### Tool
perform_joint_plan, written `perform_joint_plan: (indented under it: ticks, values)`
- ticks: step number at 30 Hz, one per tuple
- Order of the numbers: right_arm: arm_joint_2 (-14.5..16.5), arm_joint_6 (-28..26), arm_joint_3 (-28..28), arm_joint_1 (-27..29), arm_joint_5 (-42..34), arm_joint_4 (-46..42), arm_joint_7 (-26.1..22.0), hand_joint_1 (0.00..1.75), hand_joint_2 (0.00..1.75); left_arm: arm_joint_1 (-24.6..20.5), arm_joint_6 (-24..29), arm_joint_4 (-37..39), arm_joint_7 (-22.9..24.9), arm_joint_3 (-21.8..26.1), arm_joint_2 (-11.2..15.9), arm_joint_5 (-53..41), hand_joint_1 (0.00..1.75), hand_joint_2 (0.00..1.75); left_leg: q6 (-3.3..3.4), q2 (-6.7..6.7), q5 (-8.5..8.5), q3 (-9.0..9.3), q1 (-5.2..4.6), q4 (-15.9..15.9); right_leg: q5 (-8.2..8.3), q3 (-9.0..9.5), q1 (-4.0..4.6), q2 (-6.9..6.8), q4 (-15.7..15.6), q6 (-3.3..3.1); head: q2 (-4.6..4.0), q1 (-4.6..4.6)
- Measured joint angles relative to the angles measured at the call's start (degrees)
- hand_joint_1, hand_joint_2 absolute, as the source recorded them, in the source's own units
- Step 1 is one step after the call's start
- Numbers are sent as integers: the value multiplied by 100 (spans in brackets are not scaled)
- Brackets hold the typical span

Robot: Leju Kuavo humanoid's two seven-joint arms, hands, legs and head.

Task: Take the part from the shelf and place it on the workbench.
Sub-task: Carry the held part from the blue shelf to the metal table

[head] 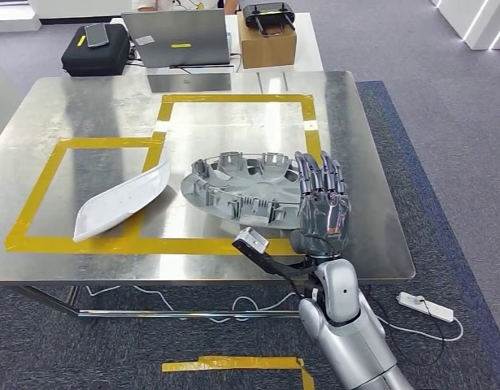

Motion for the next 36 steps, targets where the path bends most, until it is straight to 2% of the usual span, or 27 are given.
perform_joint_plan:
  ticks: [36]
  values:
    - [0,0,0,-6,-1,0,0,0,175,0,0,0,0,-2,0,0,0,0,2,0,-2,0,0,0,0,-1,0,0,0,0,0,0]
